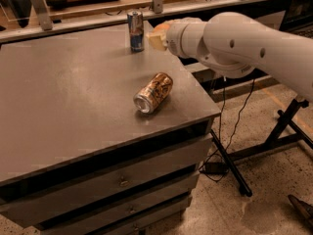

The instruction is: Move orange near redbull can

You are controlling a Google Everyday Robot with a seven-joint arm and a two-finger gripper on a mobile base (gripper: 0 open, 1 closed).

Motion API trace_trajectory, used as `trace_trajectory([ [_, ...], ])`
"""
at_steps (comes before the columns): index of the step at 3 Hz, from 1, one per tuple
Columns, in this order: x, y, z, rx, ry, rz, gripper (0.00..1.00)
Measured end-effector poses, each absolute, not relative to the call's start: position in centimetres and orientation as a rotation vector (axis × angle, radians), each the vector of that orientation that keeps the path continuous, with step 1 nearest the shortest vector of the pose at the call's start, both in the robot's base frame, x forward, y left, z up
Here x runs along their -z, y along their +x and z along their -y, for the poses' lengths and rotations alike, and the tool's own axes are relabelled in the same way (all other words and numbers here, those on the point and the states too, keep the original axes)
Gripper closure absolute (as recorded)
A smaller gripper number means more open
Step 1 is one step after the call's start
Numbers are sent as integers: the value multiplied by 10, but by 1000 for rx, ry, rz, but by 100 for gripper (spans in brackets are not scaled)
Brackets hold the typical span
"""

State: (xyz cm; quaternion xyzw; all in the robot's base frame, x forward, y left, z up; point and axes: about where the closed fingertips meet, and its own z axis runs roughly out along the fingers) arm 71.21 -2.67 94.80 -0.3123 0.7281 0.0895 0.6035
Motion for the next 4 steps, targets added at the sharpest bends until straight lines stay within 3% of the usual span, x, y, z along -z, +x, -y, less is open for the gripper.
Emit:
trace_trajectory([
  [4, -891, 780, 38, -293, -894, -1825, 100],
])
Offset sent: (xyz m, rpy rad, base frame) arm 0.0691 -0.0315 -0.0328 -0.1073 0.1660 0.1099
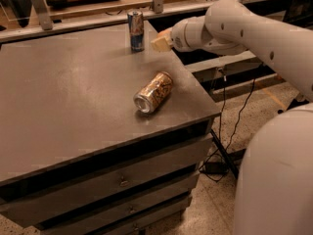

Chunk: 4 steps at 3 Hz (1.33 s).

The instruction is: Move orange near redbull can

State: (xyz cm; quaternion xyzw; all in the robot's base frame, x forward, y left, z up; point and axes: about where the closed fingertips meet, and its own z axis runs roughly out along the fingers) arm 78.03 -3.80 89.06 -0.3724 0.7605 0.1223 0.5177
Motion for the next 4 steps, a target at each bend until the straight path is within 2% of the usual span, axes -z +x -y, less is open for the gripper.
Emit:
trace_trajectory([
  [3, -837, 790, -9, -396, -967, -1850, 98],
  [4, -833, 789, -13, -394, -975, -1849, 75],
])
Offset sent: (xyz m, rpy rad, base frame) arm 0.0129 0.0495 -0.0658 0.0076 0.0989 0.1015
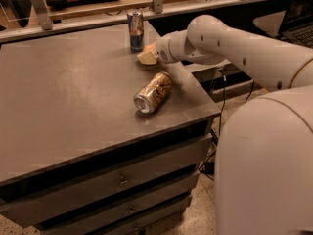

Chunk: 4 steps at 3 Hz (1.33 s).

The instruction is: Move orange near redbull can

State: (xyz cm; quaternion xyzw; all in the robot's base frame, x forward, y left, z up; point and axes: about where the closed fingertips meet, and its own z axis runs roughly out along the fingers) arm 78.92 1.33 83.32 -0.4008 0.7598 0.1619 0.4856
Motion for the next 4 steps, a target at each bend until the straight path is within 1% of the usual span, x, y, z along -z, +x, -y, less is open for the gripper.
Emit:
trace_trajectory([
  [3, -840, 780, -20, -389, -961, -1816, 5],
  [4, -843, 779, -26, -398, -985, -1785, 0],
])
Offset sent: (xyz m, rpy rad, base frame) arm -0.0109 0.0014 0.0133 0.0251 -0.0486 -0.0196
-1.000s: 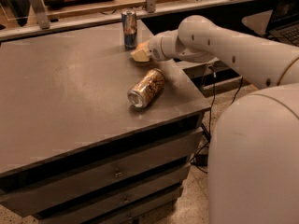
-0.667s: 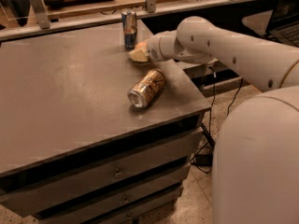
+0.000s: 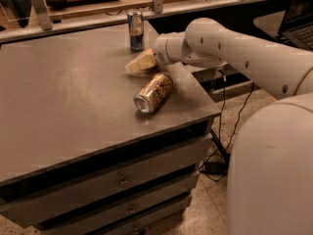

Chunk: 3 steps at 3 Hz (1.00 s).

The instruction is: Move orange near redbull can

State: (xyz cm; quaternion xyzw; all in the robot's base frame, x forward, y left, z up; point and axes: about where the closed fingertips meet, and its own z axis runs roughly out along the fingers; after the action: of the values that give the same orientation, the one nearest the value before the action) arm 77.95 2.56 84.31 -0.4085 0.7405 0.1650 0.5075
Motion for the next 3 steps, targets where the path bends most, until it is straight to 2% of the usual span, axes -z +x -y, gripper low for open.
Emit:
trace_trajectory([
  [3, -858, 773, -13, -424, -966, -1758, 0],
])
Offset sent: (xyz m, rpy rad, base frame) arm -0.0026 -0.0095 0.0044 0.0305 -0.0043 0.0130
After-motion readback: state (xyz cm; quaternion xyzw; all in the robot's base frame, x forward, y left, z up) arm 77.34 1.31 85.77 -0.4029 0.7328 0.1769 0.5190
